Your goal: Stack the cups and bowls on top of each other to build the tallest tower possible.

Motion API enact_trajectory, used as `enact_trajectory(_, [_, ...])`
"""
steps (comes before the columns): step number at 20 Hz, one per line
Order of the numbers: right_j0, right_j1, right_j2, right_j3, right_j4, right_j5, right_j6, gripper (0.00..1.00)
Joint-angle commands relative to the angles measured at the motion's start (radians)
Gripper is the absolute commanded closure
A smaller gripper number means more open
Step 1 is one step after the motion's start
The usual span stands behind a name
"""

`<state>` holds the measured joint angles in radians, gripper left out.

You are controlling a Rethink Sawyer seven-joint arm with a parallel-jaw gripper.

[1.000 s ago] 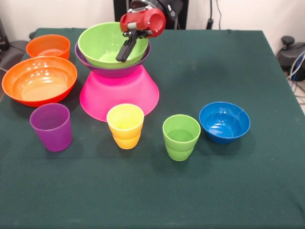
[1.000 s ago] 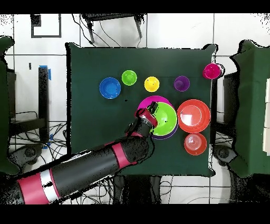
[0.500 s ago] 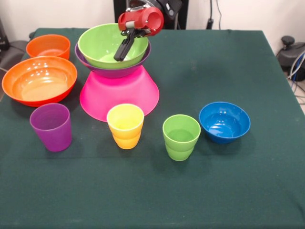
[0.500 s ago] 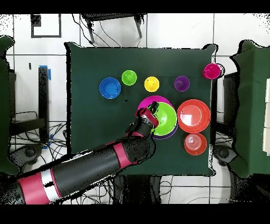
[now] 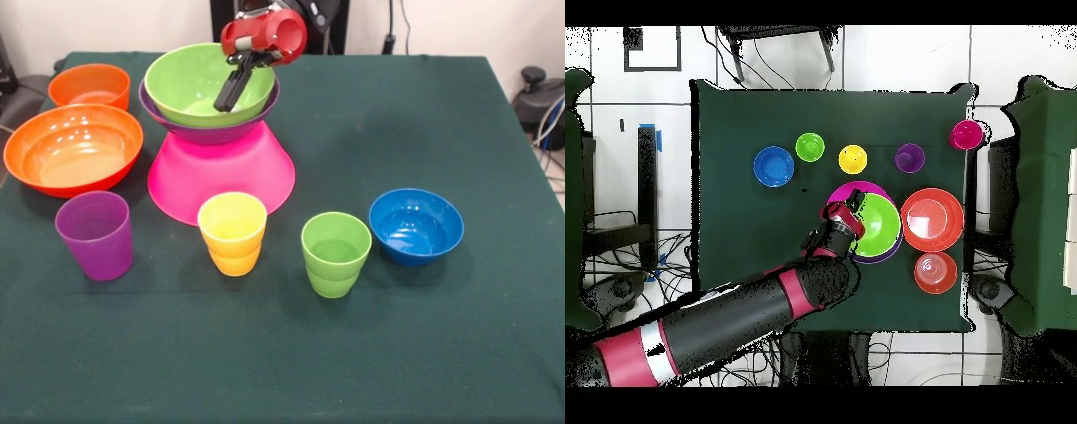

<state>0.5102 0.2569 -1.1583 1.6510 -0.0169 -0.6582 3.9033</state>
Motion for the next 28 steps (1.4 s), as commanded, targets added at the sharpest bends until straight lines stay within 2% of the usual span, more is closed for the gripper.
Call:
enact_trajectory(1, [-0.026, 0.023, 0.148, -0.161, 0.01, -0.059, -0.158, 1.0])
enact_trajectory(6, [-0.023, 0.025, 0.145, -0.161, 0.008, -0.045, -0.158, 1.0])
enact_trajectory(17, [-0.01, -0.041, 0.165, -0.091, -0.11, -0.066, -0.124, 1.0])
enact_trajectory(28, [0.01, -0.086, 0.177, -0.033, -0.15, -0.072, -0.118, 1.0])
